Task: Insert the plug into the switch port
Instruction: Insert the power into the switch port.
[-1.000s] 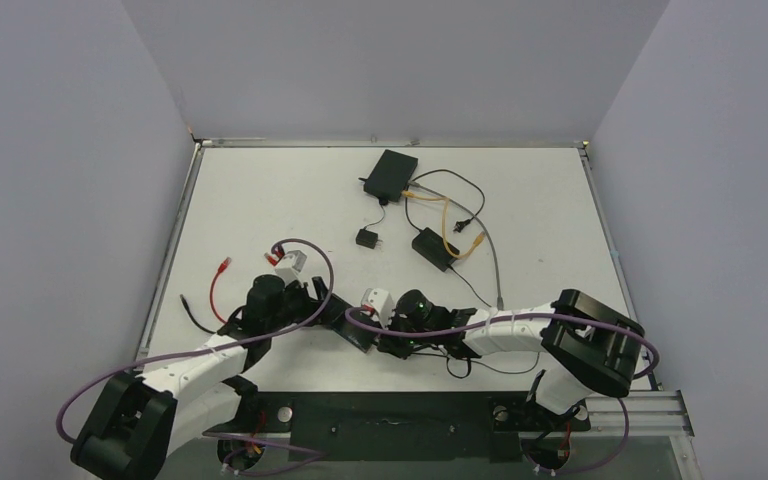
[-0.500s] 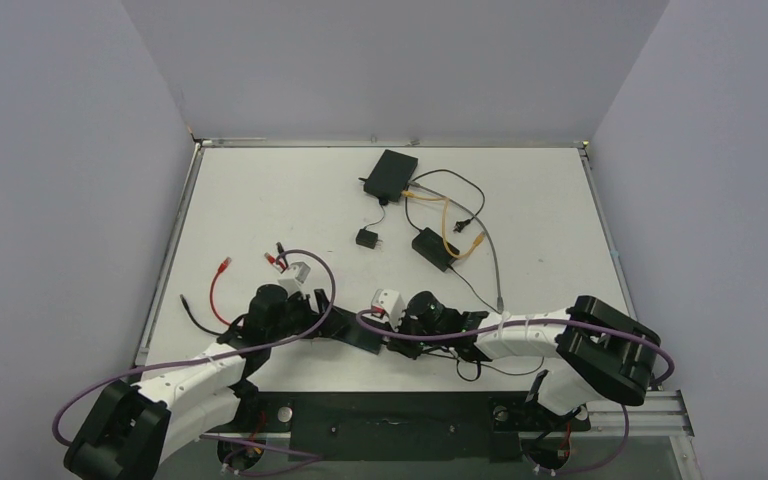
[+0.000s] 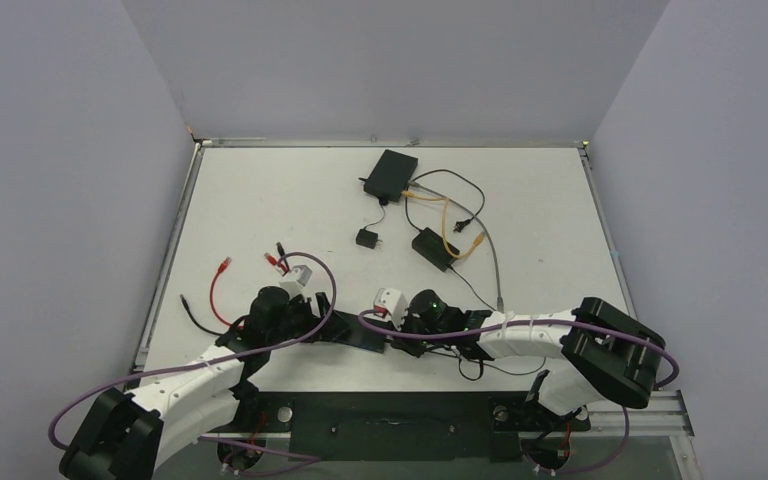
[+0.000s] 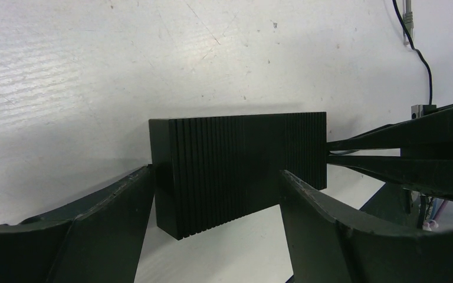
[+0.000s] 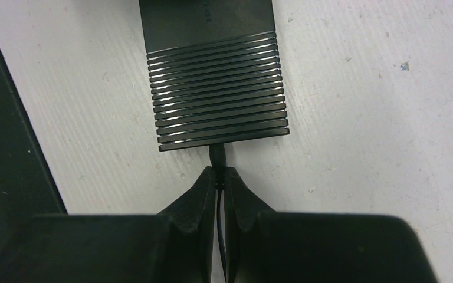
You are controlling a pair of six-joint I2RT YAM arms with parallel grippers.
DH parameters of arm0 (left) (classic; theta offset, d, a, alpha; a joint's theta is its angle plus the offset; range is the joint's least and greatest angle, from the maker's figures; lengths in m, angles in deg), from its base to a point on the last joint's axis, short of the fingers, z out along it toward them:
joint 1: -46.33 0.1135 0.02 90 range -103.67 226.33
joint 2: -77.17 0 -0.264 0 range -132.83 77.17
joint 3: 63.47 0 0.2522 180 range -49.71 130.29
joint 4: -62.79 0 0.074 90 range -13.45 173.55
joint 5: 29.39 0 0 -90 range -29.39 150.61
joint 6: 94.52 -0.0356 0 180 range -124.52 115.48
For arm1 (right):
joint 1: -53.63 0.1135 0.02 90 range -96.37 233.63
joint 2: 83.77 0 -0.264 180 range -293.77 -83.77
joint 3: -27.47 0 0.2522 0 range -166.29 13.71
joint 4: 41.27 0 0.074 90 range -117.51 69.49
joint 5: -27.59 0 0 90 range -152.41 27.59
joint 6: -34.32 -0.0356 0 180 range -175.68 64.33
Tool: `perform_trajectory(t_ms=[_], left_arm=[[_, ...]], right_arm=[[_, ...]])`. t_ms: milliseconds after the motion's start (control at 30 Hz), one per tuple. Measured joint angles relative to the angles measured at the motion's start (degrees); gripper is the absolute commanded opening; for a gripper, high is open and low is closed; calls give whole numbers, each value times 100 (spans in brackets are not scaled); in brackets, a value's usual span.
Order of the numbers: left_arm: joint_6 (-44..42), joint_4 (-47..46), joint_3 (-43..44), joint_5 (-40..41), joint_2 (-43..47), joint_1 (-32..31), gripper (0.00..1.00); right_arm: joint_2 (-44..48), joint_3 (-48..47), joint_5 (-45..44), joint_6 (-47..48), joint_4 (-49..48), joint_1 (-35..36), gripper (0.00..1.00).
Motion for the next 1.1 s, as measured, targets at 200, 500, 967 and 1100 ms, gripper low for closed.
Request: perform_trajectory(t_ms=[200, 500, 967, 1100], left_arm=[[61, 400, 175, -26, 17, -87, 76], [129, 1104, 505, -2, -35, -184, 80], [463, 2424, 951, 883, 262, -271, 83], [588, 2667, 999, 1180, 485, -216, 84]], right_arm=[[83, 0, -72, 37, 179, -31, 0], [155, 0, -15, 44, 326, -31, 0], [511, 33, 63, -120, 612, -26, 0], [551, 125, 66, -245, 614, -26, 0]])
